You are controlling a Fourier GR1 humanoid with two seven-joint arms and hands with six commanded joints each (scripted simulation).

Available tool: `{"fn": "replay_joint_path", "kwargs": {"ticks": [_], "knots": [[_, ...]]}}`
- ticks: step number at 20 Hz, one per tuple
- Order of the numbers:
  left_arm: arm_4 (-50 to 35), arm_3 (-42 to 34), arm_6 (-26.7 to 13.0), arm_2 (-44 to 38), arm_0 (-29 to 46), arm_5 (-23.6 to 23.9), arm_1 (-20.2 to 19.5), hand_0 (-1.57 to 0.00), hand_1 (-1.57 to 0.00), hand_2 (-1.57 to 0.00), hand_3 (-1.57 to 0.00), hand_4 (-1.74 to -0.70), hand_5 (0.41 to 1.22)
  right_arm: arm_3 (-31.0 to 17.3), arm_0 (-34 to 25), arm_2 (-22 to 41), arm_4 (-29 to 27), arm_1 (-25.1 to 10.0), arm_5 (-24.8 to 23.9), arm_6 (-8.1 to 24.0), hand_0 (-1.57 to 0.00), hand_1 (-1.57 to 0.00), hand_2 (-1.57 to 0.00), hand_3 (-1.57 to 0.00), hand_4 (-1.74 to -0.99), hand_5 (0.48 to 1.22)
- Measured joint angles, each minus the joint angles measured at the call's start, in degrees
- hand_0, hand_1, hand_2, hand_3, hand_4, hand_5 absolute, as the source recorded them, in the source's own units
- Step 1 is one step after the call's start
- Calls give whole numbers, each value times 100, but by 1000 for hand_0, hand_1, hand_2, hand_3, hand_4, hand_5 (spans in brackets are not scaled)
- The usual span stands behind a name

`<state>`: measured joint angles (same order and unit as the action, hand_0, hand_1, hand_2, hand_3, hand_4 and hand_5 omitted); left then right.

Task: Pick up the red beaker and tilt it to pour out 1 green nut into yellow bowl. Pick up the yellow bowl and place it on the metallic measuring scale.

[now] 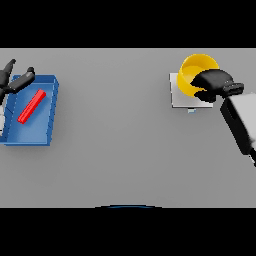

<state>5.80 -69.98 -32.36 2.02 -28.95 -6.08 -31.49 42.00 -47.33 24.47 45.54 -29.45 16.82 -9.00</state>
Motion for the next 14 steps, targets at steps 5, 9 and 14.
{"fn": "replay_joint_path", "kwargs": {"ticks": [5,9,14], "knots": [[-52,-34,111,-35,104,39,36,1,1,1,1,-837,760,31,49,-160,-236,47,263,142,-484,-459,-376,-318,-1485,863],[-43,-123,88,-18,152,40,19,1,1,1,1,-835,752,49,62,-76,-166,56,285,145,-198,-194,-153,-131,-1435,817],[-2,-95,31,-10,42,30,-18,1,1,1,1,-833,760,192,98,10,-132,42,479,290,-64,-63,-50,-42,-1390,779]]}}
